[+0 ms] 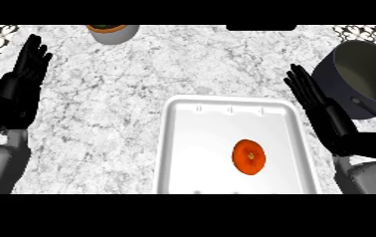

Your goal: Pick the squash from the tray and place it in the pot

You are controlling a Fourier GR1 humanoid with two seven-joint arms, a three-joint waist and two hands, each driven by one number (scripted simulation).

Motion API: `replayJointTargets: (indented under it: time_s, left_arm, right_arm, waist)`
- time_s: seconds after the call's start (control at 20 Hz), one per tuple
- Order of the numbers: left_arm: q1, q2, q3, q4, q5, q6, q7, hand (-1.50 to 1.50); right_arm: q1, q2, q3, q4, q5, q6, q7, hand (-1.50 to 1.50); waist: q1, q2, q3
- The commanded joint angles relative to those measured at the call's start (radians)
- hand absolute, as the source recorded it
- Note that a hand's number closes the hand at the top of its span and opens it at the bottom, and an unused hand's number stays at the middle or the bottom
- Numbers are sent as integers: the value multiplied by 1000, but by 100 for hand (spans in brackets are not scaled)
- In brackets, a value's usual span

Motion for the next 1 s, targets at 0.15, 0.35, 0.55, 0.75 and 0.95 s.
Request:
replayJointTargets:
  time_s: [0.15, 0.35, 0.55, 0.75, 0.95]
  left_arm:
    - [123, -99, -10, -20, 9, 51, -58, 0]
    - [179, -140, -9, -6, 22, 78, -68, 0]
    - [233, -203, -54, -52, 6, 90, -129, 0]
    - [274, -216, -80, -65, 9, 49, -184, 0]
    - [285, -265, -145, -114, -34, 95, -162, 0]
  right_arm:
    - [100, -79, -179, -239, 178, -243, -216, 150]
    - [236, -103, -355, -112, 284, -522, -130, -150]
    - [451, 75, -273, -311, 390, -679, -332, -150]
    - [610, 208, -131, -503, 529, -804, -475, -150]
    - [868, 221, 17, -634, 728, -889, -439, -150]
  waist:
    - [-67, -21, 20]
    - [-197, -31, 14]
    - [-122, -19, 23]
    - [-70, -5, 21]
    - [-43, 4, 19]
